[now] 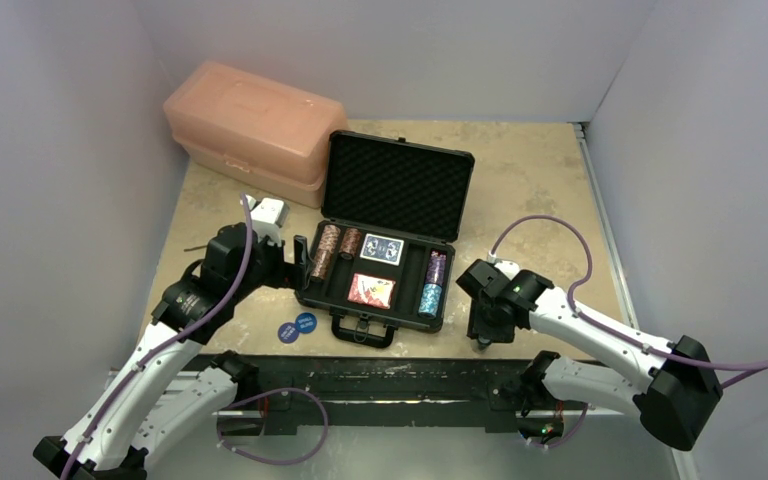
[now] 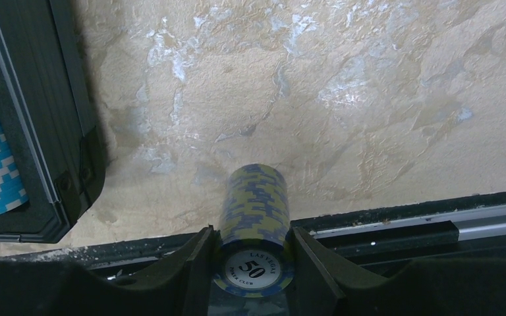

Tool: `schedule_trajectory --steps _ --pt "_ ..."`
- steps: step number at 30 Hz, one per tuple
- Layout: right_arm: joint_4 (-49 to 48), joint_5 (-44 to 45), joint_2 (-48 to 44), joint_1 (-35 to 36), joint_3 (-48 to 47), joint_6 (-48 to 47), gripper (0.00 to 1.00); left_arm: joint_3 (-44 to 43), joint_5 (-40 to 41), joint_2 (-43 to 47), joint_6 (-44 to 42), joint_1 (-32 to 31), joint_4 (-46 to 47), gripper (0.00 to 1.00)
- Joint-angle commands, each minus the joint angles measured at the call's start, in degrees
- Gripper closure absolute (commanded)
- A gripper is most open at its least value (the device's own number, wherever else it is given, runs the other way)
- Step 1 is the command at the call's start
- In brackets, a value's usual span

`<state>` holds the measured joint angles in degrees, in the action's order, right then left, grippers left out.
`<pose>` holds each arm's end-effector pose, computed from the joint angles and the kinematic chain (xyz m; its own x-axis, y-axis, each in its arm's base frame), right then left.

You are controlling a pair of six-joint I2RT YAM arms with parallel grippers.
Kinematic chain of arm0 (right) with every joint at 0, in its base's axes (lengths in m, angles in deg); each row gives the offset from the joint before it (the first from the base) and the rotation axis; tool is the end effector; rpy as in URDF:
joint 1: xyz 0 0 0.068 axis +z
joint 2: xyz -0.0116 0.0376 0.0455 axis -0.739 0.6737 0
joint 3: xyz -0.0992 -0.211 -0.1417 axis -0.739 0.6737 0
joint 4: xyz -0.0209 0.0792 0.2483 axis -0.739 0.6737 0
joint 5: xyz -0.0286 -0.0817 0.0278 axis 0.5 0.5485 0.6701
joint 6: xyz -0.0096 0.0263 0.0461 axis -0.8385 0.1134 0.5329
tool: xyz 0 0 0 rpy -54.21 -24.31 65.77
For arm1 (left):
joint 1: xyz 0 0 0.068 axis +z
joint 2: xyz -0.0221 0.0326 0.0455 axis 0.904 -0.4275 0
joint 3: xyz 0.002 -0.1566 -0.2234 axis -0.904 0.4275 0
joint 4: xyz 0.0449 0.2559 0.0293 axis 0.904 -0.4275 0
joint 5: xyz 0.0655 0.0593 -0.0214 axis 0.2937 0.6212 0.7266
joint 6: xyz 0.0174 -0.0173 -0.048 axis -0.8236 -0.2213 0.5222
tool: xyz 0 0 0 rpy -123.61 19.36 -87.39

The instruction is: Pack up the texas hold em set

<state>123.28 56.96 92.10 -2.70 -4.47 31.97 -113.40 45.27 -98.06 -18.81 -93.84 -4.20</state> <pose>0.1170 0.1057 0.2005 -0.9367 0.1965 -0.2896 0.1950 0.9802 0.0346 0.1281 -0.0680 0.3203 -0.5688 -0.0114 -0.8224 0.2722 0.9409 -0.2013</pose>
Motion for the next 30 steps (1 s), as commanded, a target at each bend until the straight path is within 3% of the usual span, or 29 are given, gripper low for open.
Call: schedule_trajectory --steps 1,3,15,30 --pt "-0.6 -0.8 0.1 0.0 -2.3 -0.5 0.93 -2.5 0.2 0.5 -1.2 0.1 0.5 0.14" --pt "-0.2 -0.8 0.2 0.0 -3.6 -1.0 1.0 -2.5 0.2 0.5 -1.3 0.1 0.6 0.14" --pt "0.9 0.3 0.3 0.0 -14.5 -6.9 1.0 -1.7 -2.2 2.2 -2.3 0.1 2.2 0.16" --pt "-8.5 -4.1 -0.8 0.0 -21.1 -13.9 1.0 -3.3 -10.0 5.3 -5.4 0.1 -0.1 0.16"
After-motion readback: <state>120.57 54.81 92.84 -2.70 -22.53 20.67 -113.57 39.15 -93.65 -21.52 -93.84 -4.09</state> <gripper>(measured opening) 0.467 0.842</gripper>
